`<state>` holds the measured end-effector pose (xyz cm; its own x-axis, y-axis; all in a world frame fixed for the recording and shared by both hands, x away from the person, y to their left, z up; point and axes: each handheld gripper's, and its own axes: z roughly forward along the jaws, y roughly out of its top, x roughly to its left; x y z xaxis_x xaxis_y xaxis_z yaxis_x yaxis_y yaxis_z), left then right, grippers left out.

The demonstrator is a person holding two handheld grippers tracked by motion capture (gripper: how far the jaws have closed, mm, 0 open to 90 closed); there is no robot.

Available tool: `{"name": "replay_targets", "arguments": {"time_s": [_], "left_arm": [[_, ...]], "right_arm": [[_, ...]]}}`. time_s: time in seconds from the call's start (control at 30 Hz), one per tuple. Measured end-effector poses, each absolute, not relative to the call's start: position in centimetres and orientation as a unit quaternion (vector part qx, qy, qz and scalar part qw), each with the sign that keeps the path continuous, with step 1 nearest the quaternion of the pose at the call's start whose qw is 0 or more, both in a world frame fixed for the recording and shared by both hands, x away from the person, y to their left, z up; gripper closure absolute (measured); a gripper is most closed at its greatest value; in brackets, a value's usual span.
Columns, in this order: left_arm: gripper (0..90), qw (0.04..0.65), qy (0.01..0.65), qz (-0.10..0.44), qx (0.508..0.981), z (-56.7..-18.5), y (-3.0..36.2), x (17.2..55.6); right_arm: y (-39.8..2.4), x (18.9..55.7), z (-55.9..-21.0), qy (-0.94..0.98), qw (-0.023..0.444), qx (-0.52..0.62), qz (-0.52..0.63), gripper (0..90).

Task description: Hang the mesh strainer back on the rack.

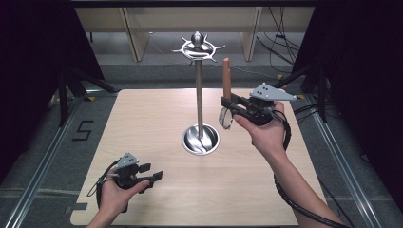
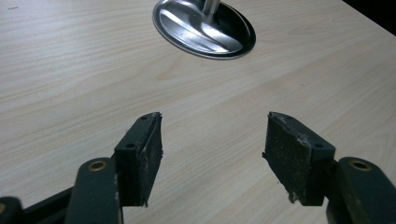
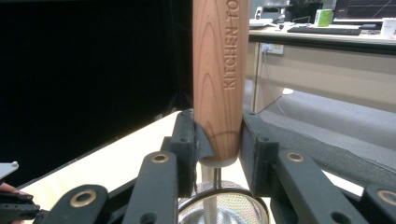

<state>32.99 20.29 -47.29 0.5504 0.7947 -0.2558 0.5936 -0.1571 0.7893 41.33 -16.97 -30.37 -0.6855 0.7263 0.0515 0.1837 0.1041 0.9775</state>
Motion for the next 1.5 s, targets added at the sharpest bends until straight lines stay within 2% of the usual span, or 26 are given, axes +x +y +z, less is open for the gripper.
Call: {"name": "replay_targets", "arguments": {"time_s": [0.17, 0.27, 0.33, 0.37, 0.57, 0.87, 0.93, 1.13, 1.27, 1.3, 1.37, 1.5], "left_arm": [[35.9, 0.456, 0.462, 0.111, 0.753, -47.3, 20.3, 33.0], [35.9, 0.460, 0.468, 0.107, 0.747, -47.3, 20.3, 32.9], [35.8, 0.461, 0.468, 0.109, 0.746, -47.3, 20.3, 32.9], [35.8, 0.459, 0.461, 0.109, 0.752, -47.3, 20.4, 33.0], [35.8, 0.462, 0.459, 0.108, 0.751, -47.3, 20.4, 33.0], [35.9, 0.461, 0.463, 0.107, 0.749, -47.3, 20.4, 33.0], [35.9, 0.462, 0.459, 0.109, 0.751, -47.3, 20.5, 33.0], [35.8, 0.462, 0.464, 0.107, 0.748, -47.2, 20.5, 33.0], [35.9, 0.461, 0.465, 0.108, 0.748, -47.2, 20.5, 33.0], [35.9, 0.462, 0.463, 0.108, 0.748, -47.2, 20.5, 33.0], [35.8, 0.459, 0.464, 0.108, 0.750, -47.1, 20.6, 33.0], [35.8, 0.465, 0.457, 0.110, 0.750, -47.2, 20.7, 33.0]], "right_arm": [[-16.7, 41.2, -30.1, 0.705, 0.223, 0.327, 0.588, 70.4], [-16.6, 41.4, -29.9, 0.704, 0.240, 0.316, 0.588, 70.4], [-16.4, 41.3, -29.8, 0.705, 0.229, 0.322, 0.590, 70.4], [-16.4, 41.4, -29.8, 0.704, 0.239, 0.313, 0.591, 70.4], [-16.1, 41.4, -29.7, 0.707, 0.231, 0.323, 0.585, 70.4], [-15.4, 41.7, -29.5, 0.703, 0.242, 0.320, 0.587, 70.3], [-15.2, 41.5, -29.5, 0.704, 0.233, 0.331, 0.584, 70.4], [-14.9, 42.0, -29.6, 0.704, 0.249, 0.321, 0.582, 70.4], [-14.5, 41.9, -29.6, 0.703, 0.242, 0.334, 0.580, 70.4], [-14.3, 42.1, -29.6, 0.699, 0.255, 0.328, 0.582, 70.4], [-14.2, 42.0, -29.6, 0.702, 0.244, 0.335, 0.579, 70.3], [-13.8, 42.3, -29.7, 0.701, 0.261, 0.331, 0.575, 70.3]]}}
